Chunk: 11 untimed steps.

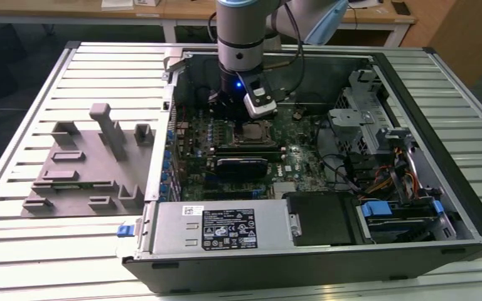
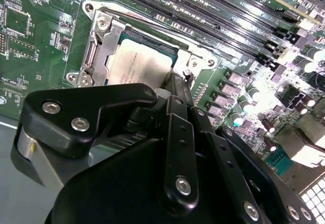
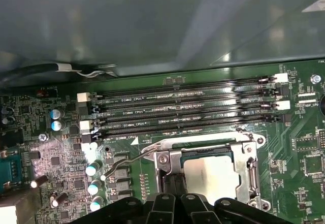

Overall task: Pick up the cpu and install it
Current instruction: 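Close the cpu cover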

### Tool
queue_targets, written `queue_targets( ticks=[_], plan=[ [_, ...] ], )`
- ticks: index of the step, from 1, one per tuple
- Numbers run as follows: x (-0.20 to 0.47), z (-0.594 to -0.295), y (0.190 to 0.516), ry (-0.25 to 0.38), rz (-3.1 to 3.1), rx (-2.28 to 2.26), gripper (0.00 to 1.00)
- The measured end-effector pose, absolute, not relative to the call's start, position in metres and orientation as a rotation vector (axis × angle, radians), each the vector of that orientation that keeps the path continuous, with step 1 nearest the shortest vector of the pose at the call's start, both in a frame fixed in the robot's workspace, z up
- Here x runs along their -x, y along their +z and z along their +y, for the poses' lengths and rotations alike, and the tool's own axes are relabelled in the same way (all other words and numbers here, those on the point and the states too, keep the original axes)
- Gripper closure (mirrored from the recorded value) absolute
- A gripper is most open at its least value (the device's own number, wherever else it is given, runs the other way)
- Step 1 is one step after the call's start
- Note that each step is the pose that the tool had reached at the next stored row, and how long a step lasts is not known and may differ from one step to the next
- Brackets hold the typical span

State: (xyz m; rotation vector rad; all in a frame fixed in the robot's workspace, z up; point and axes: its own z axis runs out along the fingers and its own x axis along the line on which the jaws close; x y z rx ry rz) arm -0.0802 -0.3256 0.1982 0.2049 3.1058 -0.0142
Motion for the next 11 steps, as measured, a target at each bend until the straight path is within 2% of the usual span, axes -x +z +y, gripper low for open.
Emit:
queue_targets(
  ticks=[11],
  plan=[
    [0.0819, -0.3256, 0.1971, -0.013, 3.106, -0.205, 0.89]
  ],
)
